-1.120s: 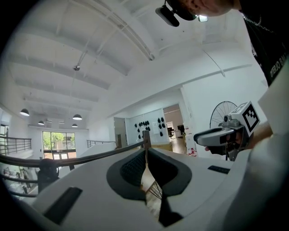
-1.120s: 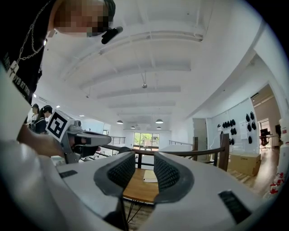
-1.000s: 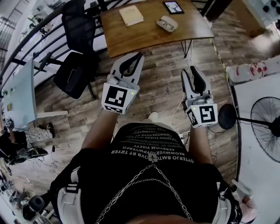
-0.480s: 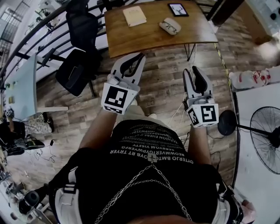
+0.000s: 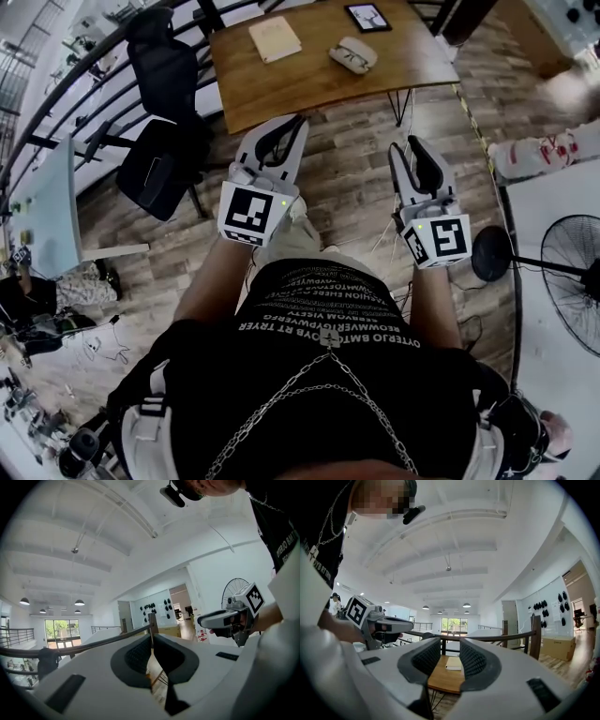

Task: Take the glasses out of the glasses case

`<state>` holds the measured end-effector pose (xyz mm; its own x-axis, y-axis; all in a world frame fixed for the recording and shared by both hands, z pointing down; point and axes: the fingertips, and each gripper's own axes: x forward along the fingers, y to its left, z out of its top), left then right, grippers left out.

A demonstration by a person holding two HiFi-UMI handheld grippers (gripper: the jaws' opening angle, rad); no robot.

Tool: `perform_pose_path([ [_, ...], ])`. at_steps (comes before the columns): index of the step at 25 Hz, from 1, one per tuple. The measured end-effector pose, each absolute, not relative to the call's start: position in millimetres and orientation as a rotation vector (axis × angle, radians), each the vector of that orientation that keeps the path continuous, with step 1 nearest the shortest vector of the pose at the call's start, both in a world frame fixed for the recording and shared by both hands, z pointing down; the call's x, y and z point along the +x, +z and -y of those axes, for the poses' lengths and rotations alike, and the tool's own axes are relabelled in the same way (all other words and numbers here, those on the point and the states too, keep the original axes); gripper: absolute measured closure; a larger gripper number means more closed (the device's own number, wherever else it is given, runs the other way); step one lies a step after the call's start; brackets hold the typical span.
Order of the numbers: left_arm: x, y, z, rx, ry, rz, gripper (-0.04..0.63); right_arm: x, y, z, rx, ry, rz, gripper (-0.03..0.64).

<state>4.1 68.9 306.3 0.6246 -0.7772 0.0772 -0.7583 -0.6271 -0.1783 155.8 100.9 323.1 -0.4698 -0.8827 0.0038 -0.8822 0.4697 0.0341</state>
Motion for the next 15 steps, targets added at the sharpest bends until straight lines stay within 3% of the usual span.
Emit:
perform_pose_path([
  [15, -11, 320, -6, -2.746, -0.257, -1.271, 0.557, 127, 327, -35, 1.513, -0.006, 2.685, 0.503],
])
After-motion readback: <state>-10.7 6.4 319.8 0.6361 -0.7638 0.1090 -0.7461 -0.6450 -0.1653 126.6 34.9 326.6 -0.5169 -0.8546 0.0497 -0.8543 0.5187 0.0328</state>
